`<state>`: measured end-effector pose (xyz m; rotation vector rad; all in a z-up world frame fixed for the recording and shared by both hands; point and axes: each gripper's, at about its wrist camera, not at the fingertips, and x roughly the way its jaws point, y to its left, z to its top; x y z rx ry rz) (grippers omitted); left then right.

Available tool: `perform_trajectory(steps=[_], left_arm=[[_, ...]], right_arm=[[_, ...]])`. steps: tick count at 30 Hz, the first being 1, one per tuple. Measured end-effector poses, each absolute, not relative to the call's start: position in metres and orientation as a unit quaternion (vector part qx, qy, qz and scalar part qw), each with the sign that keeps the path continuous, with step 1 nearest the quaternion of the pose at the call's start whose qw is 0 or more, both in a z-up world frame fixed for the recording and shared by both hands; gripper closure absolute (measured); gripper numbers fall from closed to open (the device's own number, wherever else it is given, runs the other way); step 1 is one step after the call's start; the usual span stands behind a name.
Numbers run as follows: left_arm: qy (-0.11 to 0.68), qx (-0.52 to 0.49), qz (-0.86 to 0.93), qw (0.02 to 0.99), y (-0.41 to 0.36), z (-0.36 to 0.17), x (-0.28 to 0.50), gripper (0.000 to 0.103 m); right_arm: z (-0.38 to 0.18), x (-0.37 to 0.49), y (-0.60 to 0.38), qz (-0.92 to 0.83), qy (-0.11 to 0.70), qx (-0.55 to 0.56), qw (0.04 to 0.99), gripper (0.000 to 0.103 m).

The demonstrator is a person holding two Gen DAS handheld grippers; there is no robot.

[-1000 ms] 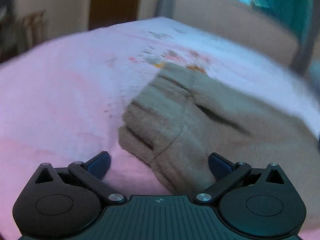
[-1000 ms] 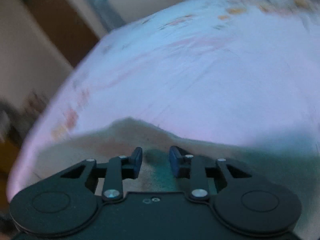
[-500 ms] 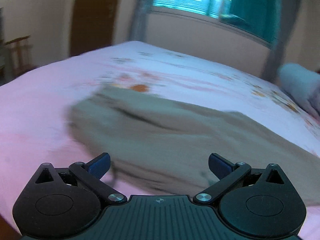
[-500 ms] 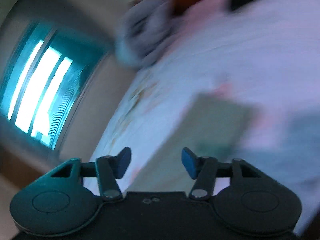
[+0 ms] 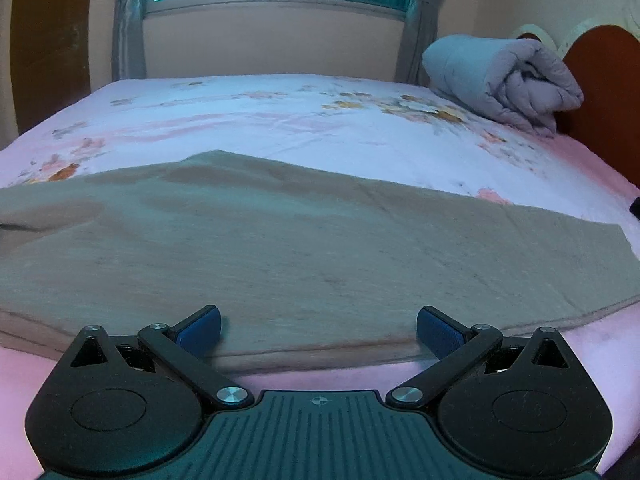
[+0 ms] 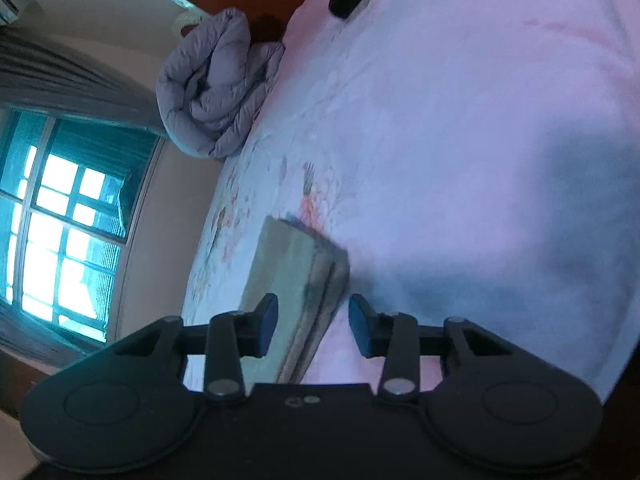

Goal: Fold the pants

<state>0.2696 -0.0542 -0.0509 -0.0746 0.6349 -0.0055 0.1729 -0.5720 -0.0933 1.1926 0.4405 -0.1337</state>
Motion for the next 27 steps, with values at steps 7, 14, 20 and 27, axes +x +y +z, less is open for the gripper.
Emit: perform_trajectory(steps=[7,14,20,27], left_arm=[[0.312,-0.041,-0.014,0.949,-0.103,-0.054,0.285,0.000],[0.332,0.005,-0.045,0.942,-0.179,-0.059,0.300,0.000],[0.343,0.021,-0.070,0.937,-0.204,-0.070,0.297,0.000],[0.341,0.019,-0.072,0.937,-0.201,-0.069,0.297,0.000]], right_arm=[[-0.100,0.172,-0.562,-0.056,0.200,0.547,0.811,0.096],[-0.099,0.166,-0.564,-0.045,0.193,0.541,0.817,0.092],[-0.099,0.167,-0.565,-0.049,0.189,0.542,0.818,0.090],[-0.100,0.157,-0.571,-0.063,0.172,0.569,0.801,0.090]])
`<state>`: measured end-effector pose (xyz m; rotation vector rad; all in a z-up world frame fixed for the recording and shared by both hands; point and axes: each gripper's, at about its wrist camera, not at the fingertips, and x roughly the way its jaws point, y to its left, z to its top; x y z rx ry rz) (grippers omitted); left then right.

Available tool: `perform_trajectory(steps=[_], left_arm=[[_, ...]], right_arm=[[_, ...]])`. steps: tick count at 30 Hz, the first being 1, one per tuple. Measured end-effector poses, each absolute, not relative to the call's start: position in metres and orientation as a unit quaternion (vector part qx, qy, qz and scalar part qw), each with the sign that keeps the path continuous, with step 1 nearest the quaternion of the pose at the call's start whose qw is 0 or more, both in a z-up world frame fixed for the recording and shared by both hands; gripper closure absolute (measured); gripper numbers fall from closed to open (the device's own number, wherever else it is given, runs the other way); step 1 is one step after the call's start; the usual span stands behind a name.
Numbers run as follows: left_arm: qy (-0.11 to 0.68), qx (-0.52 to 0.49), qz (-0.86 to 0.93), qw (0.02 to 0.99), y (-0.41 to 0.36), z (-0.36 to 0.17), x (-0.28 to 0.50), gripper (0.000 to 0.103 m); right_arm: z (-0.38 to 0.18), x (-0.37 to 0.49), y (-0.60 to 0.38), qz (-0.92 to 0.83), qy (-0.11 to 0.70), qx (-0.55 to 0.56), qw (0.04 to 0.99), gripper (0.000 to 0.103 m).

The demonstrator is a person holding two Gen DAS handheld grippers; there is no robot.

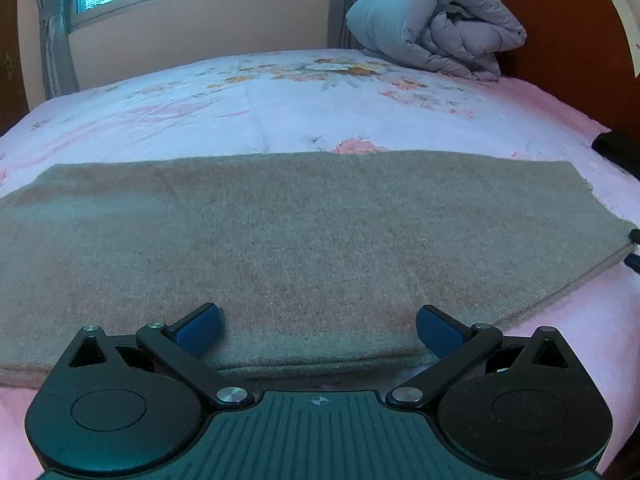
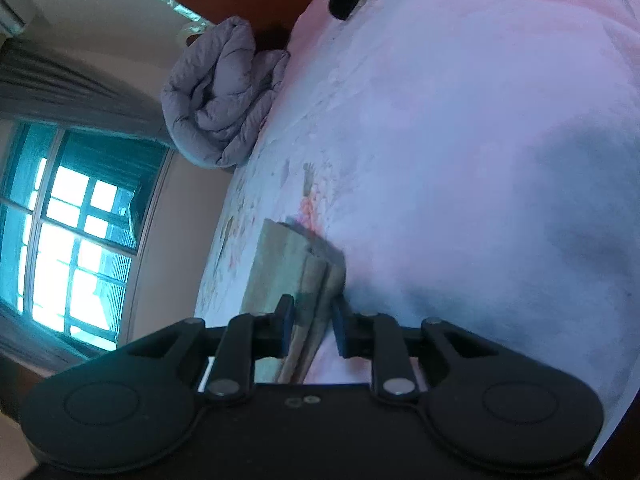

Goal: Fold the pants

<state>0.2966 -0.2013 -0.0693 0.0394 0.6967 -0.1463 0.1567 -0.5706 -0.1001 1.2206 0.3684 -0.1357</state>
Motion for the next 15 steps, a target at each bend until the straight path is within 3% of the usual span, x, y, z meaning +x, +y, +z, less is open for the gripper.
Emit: perform_trajectory(steps=[8,11,12,13,15], left_arm=[[0.347,0.029,-0.071,0.935,-0.204,-0.070,0.302,0.000],[0.340,0.033,-0.066,0.937,-0.205,-0.073,0.300,0.000],[0.338,0.034,-0.066,0.938,-0.206,-0.073,0.299,0.000],[0.337,0.033,-0.066,0.939,-0.205,-0.074,0.299,0.000],[0.339,0.030,-0.071,0.938,-0.203,-0.073,0.300,0.000]], right_arm=[[-0.106,0.171,-0.571,-0.061,0.186,0.576,0.794,0.087],[-0.099,0.180,-0.570,-0.058,0.197,0.563,0.800,0.080],[-0.096,0.183,-0.569,-0.057,0.202,0.554,0.805,0.081],[-0.094,0.186,-0.567,-0.060,0.210,0.546,0.809,0.094],[-0.093,0.189,-0.567,-0.071,0.224,0.545,0.805,0.094]])
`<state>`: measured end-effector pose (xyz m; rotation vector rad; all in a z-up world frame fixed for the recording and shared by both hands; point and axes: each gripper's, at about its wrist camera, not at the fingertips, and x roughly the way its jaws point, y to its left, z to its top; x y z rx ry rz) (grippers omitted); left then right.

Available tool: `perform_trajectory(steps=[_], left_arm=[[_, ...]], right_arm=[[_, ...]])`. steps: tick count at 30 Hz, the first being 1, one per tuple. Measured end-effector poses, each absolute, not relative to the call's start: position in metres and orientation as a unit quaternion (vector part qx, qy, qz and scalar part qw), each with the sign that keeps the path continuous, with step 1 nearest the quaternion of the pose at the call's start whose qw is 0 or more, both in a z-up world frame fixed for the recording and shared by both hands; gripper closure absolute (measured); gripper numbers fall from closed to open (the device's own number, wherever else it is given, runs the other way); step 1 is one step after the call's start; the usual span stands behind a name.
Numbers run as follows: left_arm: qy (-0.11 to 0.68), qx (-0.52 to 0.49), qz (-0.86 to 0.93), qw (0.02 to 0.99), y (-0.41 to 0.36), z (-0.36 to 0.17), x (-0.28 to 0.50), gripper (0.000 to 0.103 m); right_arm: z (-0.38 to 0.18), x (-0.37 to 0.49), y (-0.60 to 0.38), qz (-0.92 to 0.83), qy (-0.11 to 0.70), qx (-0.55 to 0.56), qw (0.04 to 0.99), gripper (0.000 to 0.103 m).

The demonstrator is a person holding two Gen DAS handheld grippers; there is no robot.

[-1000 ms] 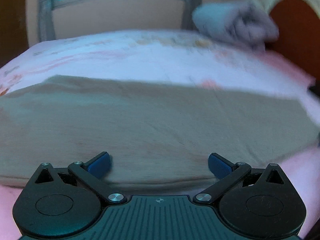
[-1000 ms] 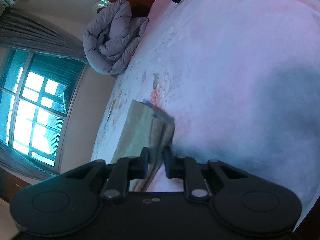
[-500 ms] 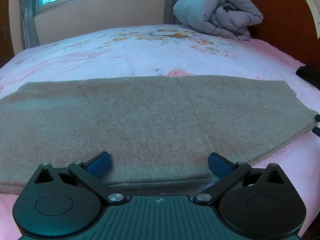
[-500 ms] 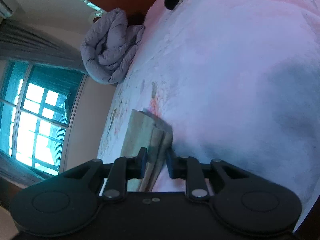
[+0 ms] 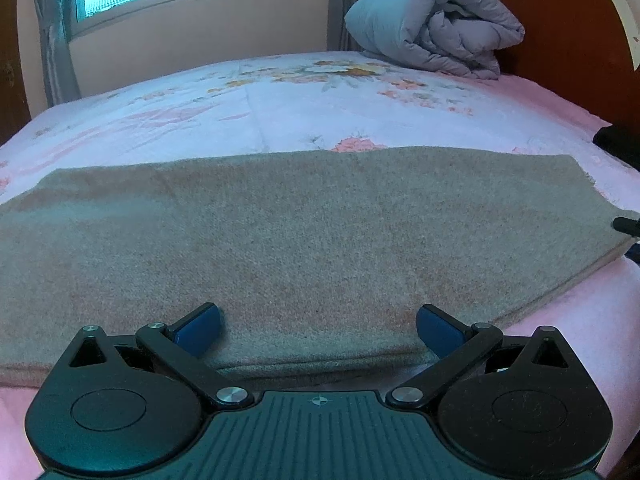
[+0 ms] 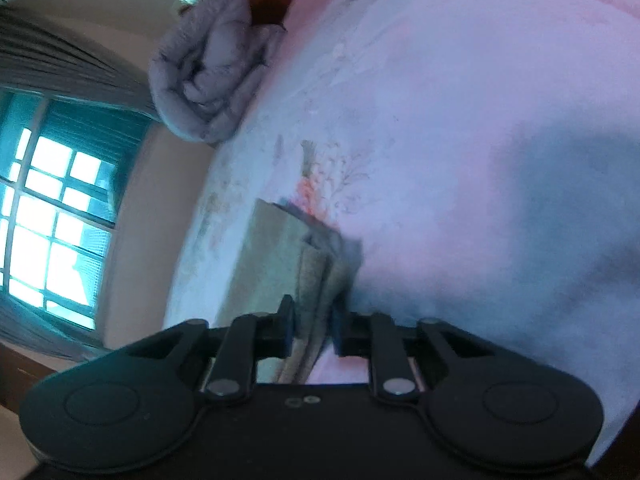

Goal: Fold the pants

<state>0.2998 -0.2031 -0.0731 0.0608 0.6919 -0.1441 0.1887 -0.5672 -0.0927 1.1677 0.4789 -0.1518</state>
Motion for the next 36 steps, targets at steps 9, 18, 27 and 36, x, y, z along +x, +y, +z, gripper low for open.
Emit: perform_trajectory(steps=[9,18,27,36], left_arm=[[0.273,-0.016,-0.062,0.960,-0.121,-0.026,0.272,0.000],[0.212,-0.107,0.124,0.963,0.121,0.002,0.185,0.000],[0.263,-0.154,0.218,0.927,0.217,-0.046,0.124,0.000],[0.238,-0.175,0.087,0.952,0.173,-0.031,0.151,0.000]], right_arm=[[-0.028,0.194,-0.529,-0.058,0.200,0.465,0.860,0.096],[0.066,0.235,-0.324,0.076,0.161,0.263,0.948,0.096],[-0.014,0.236,-0.082,0.235,0.313,0.058,0.918,0.081],[0.005,0.212,-0.197,0.133,0.245,0.177,0.944,0.079]])
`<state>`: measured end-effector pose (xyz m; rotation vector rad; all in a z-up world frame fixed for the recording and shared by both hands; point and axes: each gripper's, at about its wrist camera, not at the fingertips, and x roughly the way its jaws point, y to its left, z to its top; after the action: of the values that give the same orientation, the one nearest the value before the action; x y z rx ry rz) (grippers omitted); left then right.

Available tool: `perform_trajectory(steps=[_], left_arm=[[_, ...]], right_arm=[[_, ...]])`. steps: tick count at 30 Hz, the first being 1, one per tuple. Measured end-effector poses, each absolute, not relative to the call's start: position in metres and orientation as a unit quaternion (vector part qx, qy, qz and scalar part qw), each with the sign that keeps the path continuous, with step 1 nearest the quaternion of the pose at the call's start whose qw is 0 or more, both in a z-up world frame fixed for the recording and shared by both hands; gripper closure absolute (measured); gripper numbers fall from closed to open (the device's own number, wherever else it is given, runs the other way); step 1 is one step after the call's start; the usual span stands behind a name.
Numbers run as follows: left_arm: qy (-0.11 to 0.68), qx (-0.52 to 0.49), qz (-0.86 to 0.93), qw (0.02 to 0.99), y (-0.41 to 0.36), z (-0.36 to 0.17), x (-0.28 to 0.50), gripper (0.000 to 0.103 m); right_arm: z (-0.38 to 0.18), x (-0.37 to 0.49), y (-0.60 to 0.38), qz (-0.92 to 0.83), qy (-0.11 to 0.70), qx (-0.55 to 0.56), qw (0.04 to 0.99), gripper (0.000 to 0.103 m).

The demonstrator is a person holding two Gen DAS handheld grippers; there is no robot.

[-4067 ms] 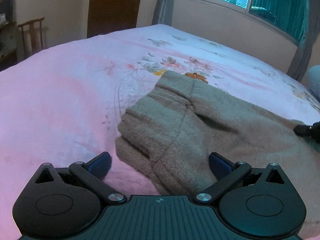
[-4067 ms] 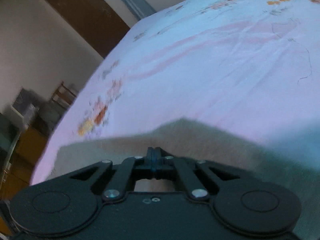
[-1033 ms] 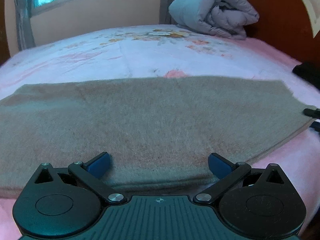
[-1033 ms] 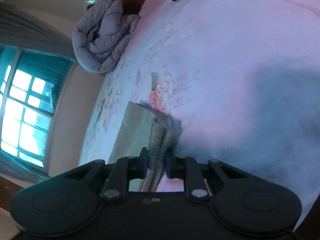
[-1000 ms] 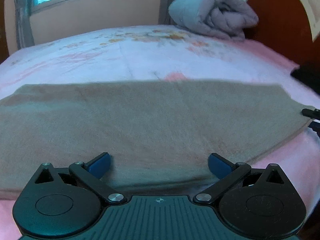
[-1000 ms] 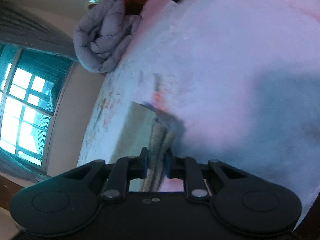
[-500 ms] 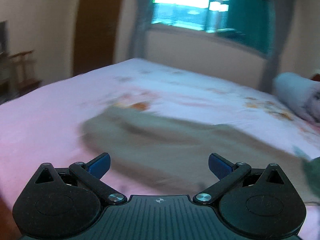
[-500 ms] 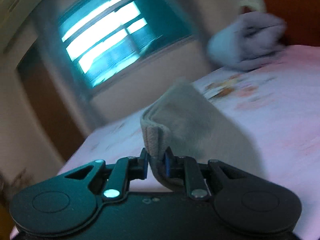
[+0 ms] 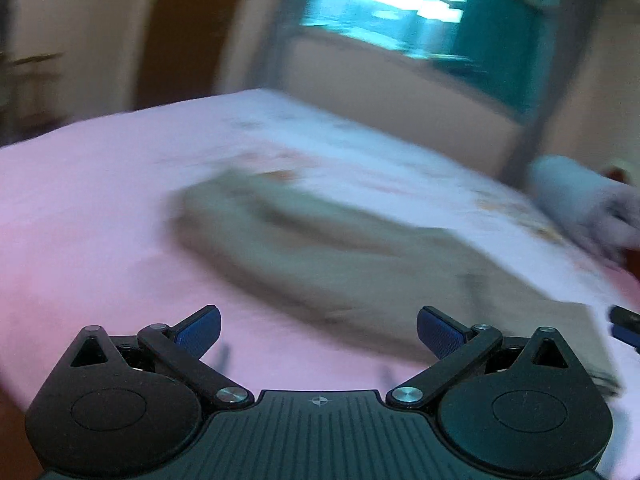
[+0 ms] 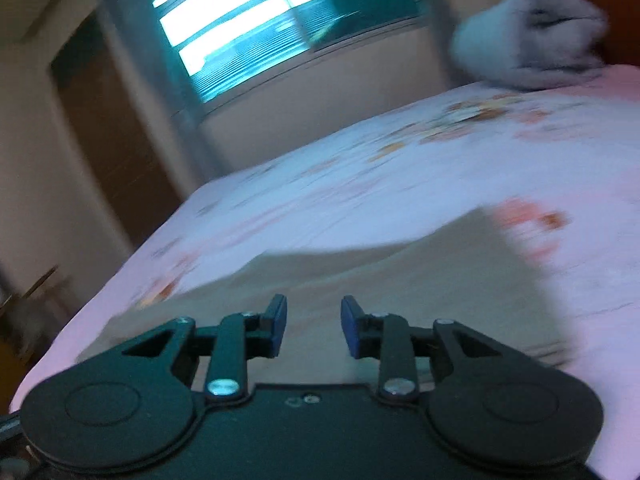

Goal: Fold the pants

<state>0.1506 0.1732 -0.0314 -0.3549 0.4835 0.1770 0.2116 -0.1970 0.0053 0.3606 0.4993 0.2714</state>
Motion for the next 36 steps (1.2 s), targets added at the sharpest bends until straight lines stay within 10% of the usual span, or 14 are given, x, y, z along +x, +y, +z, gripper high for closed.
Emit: perform_trajectory(steps=[13,17,20,36], left_arm=[[0.364,-0.027,0.011,0.931,0.037,-0.073,0.256,0.000],[0.364,-0.008,0.016,0.931,0.031,-0.072,0.252,0.000],[0.369,-0.008,0.016,0.929,0.030,-0.066,0.252,0.000],[0.359,-0.018,0.016,0.933,0.038,-0.053,0.251,0.000]], right_arm=[[-0.011,0.195,-0.309,-0.006,0.245,0.225,0.943,0.068],[-0.027,0.218,-0.300,0.004,0.289,0.171,0.942,0.050],[-0.056,0.249,-0.273,-0.003,0.396,0.082,0.915,0.052],[-0.054,0.235,-0.211,0.059,0.347,-0.081,0.932,0.051]])
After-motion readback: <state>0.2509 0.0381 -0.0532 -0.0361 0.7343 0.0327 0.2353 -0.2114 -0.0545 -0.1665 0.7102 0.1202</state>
